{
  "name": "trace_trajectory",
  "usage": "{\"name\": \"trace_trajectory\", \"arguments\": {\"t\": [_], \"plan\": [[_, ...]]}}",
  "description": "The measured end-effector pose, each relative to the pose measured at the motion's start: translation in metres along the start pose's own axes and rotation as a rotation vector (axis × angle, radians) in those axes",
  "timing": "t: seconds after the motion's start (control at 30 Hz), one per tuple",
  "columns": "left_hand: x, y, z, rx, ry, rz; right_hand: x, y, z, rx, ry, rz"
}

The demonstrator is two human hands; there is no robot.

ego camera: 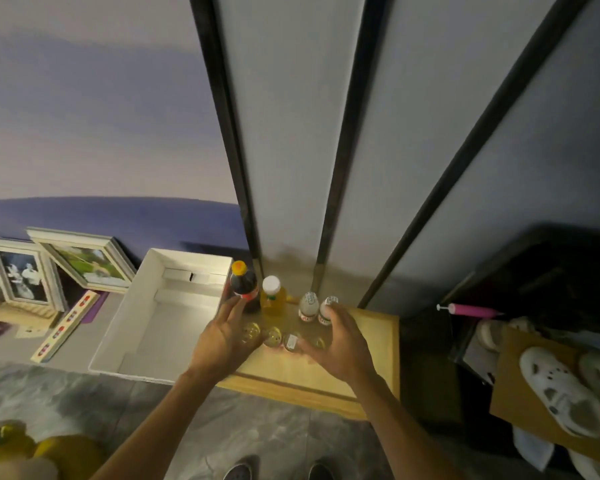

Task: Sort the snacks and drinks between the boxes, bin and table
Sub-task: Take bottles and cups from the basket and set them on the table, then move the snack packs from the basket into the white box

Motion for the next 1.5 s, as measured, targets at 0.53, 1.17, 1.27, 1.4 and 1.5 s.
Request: {"name": "trace_trajectory", "arguments": {"t": [0.53,1.17,1.27,1.4,1.5], "plan": [[-0.125,0.075,0.135,-0.229,-0.106,-0.254,0.08,0.15,0.18,-0.28,0.147,-0.27],[-0.279,0.274,0.009,0.259,-0.083,-0.782,0.027,0.534,0.184,-0.685,0.165,-1.0],[-0.298,0.309,-0.021,0.313,-0.104,-0.823,0.007,0.582,0.174,-0.716,0.145,-1.088],[-0.315,0.351,-0.063,0.403,-0.17,-0.875,-0.017,0.636,0.154,-0.707,0.135,-1.176],[-0.324,0.38,-0.096,0.463,-0.219,-0.903,-0.044,0.665,0.131,-0.694,0.102,-1.218]]}}
Point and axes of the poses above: each hand's wrist, its own y-axis away from the middle knuckle, its own z-axis out of the back of the hand, x = y × z, the point moved 1 cm from there along -y, towards the middle knuckle, and after that the axes turned 9 degrees about y, right-handed, at the moved point
